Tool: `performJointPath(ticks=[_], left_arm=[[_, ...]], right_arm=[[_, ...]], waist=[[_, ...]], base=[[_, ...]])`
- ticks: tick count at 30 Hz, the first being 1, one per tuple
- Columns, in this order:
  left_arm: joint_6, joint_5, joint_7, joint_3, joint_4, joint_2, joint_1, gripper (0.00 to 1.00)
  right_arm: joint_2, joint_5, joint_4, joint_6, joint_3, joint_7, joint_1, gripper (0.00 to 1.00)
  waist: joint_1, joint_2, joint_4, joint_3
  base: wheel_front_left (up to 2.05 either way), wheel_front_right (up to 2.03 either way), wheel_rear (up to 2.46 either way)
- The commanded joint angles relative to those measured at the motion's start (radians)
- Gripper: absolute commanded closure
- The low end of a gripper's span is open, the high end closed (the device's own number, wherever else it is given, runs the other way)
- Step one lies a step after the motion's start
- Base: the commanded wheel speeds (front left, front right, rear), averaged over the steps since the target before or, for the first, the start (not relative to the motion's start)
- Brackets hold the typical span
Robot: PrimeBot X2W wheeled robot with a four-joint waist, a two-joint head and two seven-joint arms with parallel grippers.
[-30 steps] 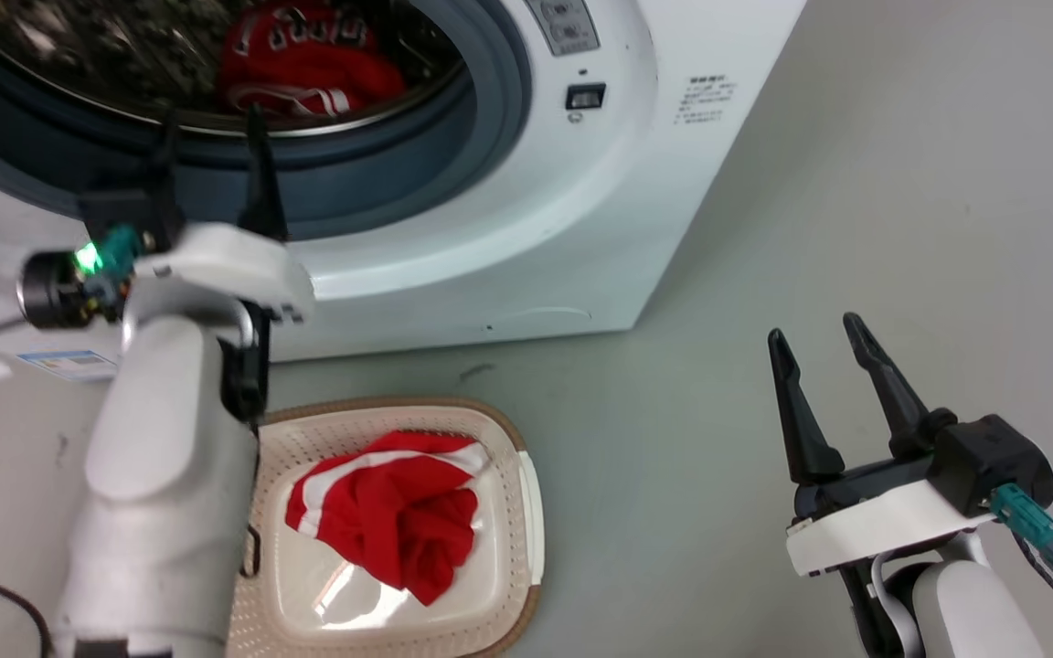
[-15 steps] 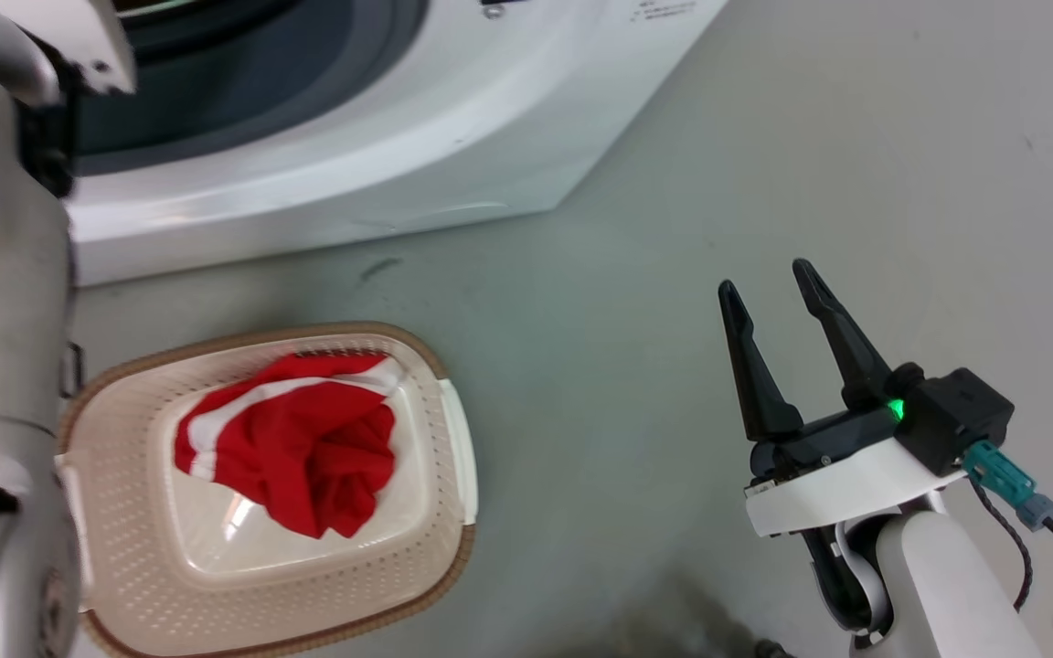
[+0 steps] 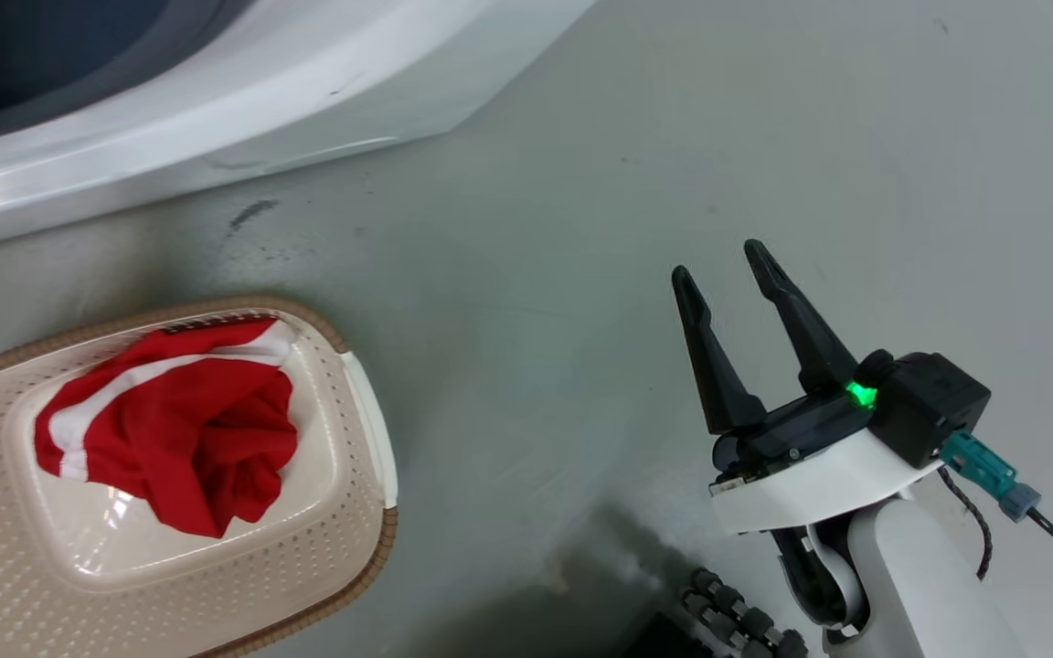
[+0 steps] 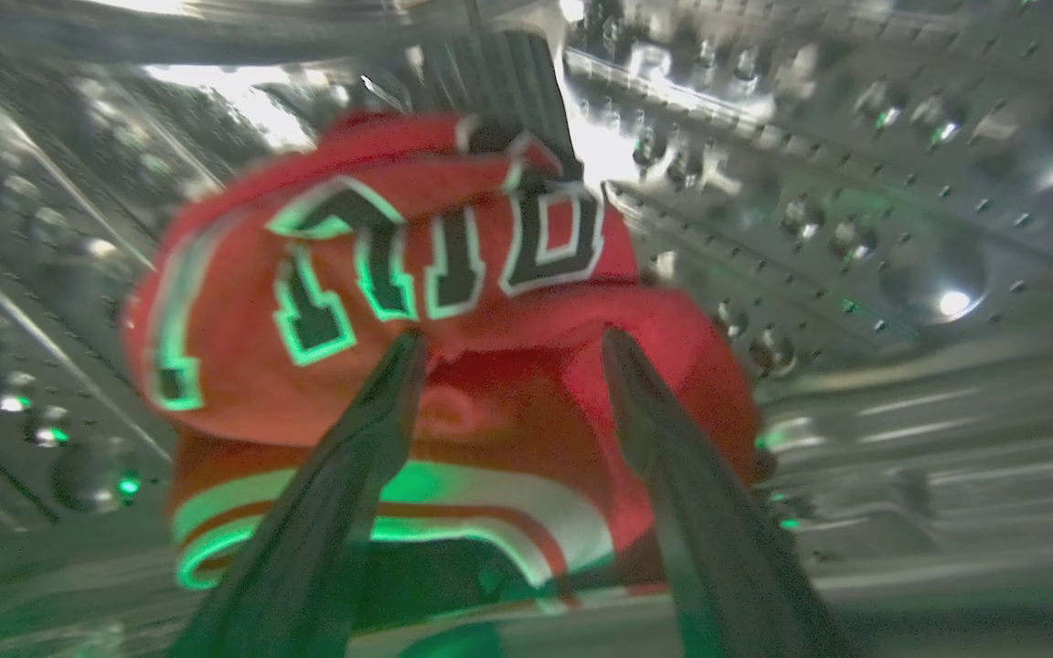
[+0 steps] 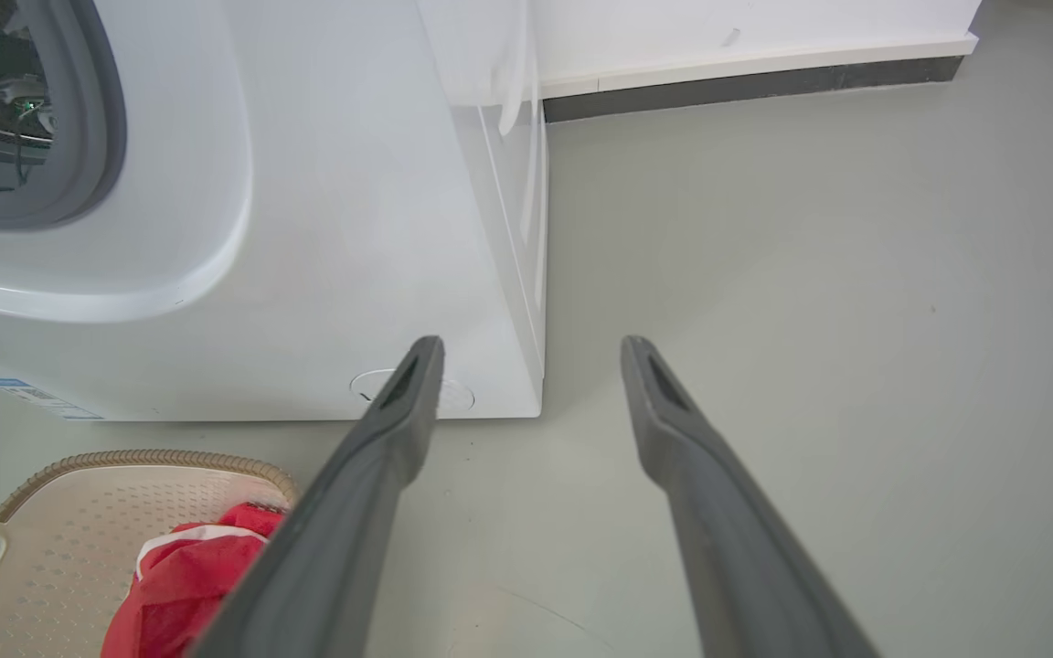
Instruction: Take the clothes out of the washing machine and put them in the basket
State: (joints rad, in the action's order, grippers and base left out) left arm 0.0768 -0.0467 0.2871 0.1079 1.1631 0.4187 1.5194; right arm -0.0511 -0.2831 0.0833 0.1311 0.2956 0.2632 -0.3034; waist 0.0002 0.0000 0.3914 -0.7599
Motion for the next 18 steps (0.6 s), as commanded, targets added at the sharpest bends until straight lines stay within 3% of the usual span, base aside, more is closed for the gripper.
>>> performJointPath(ticks=[1,8,9,10,18], left_arm=[[0.002,0.007,0.043,0.006,0.014,0.013,0.032,0.0],[0.007,0.025,0.266,0.038,0.061,0.058,0.12,0.0],[0.004,0.021,0.286,0.037,0.064,0.059,0.127,0.41],[0.0,0.02,0.296,0.038,0.061,0.061,0.133,1.0],[-0.038,0.006,0.22,0.037,-0.002,0.064,0.097,1.0]], right_arm=[[0.002,-0.012,-0.007,-0.001,0.009,0.002,-0.016,0.0],[0.002,-0.032,-0.016,-0.001,0.042,0.002,-0.015,0.0],[0.002,-0.034,-0.016,-0.001,0.044,0.002,-0.015,0.0],[0.002,-0.037,-0.017,-0.001,0.046,0.002,-0.016,0.0],[0.001,-0.04,-0.005,-0.001,0.043,0.002,-0.023,0.0]], waist=[[-0.0002,0.0,0.023,-0.024],[-0.0002,0.0,0.054,-0.057],[-0.0002,0.0,0.055,-0.06],[-0.0002,0.0,0.057,-0.062],[-0.0002,0.0,0.047,-0.034]], base=[[0.0,0.0,0.0],[0.0,0.0,0.0],[0.0,0.0,0.0],[0.0,0.0,0.0],[0.0,0.0,0.0]])
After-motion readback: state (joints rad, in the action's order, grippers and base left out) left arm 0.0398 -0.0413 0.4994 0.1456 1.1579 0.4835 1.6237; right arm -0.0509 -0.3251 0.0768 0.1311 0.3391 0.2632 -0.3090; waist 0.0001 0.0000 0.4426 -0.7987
